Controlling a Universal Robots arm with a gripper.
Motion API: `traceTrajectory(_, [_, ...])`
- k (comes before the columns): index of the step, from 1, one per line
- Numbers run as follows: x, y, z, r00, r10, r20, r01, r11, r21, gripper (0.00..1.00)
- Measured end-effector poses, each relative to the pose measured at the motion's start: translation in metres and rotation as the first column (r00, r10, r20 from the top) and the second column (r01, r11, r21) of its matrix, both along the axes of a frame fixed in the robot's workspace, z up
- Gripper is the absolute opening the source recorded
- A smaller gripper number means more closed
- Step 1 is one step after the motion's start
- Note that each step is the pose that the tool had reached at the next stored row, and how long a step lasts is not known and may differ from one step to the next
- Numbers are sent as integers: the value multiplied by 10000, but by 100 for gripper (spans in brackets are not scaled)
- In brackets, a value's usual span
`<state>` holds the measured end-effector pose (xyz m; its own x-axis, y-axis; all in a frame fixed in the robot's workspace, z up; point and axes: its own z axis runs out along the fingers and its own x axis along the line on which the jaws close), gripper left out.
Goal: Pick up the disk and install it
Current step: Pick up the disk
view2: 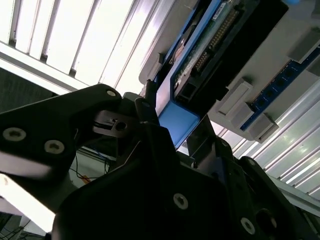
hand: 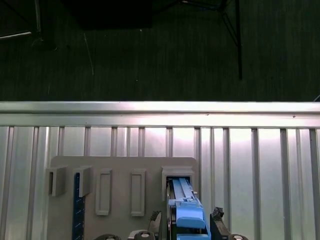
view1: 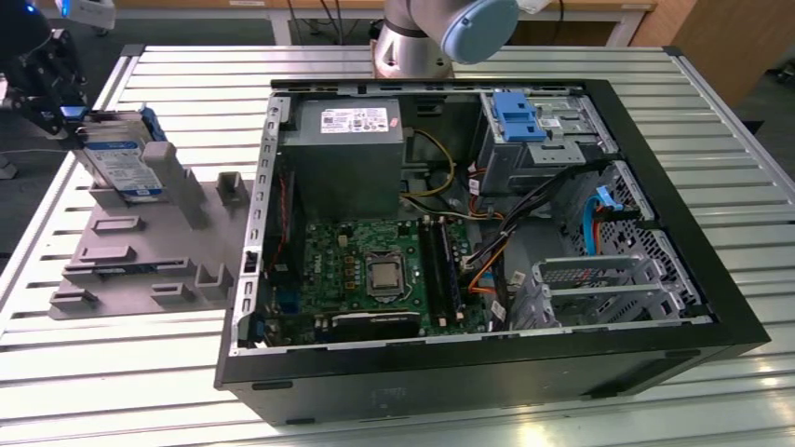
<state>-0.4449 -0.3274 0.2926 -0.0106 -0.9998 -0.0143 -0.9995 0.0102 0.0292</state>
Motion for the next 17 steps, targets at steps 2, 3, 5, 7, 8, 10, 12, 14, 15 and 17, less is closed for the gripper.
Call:
traceTrajectory(2, [0, 0, -2, 10000, 0, 2, 0, 10000, 1, 48])
traceTrajectory(3, [0, 0, -3, 10000, 0, 2, 0, 10000, 0, 48])
traceTrajectory(5, [0, 0, -5, 10000, 0, 2, 0, 10000, 1, 48])
traceTrajectory(7, [0, 0, -6, 10000, 0, 2, 0, 10000, 1, 47])
traceTrajectory(8, [0, 0, -6, 10000, 0, 1, 0, 10000, -1, 47])
traceTrajectory(10, [0, 0, -7, 10000, 0, 2, 0, 10000, 0, 37])
traceTrajectory(12, [0, 0, -8, 10000, 1, 3, -1, 10000, -3, 37])
traceTrajectory(14, [0, 0, -9, 10000, 1, 3, -1, 10000, -7, 37])
traceTrajectory(15, [0, 0, -9, 10000, 0, 4, 0, 10000, -7, 37])
traceTrajectory(17, [0, 0, -9, 10000, 1, 4, -1, 10000, -7, 37])
